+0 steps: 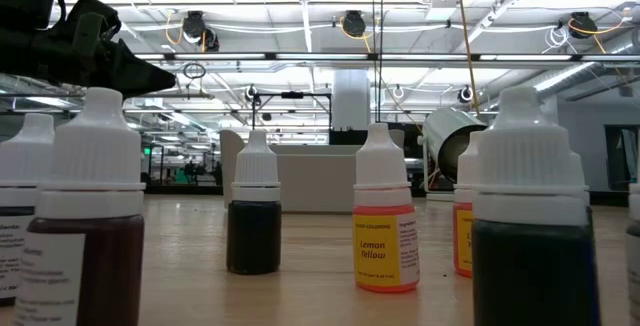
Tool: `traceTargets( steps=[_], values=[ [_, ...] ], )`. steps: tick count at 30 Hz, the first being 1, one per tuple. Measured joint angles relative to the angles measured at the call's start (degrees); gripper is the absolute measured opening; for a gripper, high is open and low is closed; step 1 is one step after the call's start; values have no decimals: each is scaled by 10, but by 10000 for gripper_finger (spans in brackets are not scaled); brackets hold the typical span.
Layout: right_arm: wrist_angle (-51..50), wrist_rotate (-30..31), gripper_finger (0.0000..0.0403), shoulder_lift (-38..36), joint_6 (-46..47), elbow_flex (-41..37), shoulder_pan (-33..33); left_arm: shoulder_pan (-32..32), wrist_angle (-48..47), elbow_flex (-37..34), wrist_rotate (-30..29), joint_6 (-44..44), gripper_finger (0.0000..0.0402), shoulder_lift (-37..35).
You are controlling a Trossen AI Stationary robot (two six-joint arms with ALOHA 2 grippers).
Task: Pick & Place food coloring
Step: Put the big green food coloring bottle into the gray bin
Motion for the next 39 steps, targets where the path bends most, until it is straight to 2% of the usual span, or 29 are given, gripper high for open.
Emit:
traceTargets(
  steps=[8,16,23,31,39],
  values=[
    [-55,1,108,-79,-37,0,-49,0,1,0,0,0,58,0],
    [-58,1,107,-175,-152,0,-119,0,1,0,0,0,58,0],
    [-11,-4,111,-234,-270,0,-223,0,1,0,0,0,58,0],
    [120,-147,111,-216,-412,0,-376,0,1,0,0,0,58,0],
    [169,-289,108,-131,-433,41,-508,0,1,0,0,0,58,0]
  ],
)
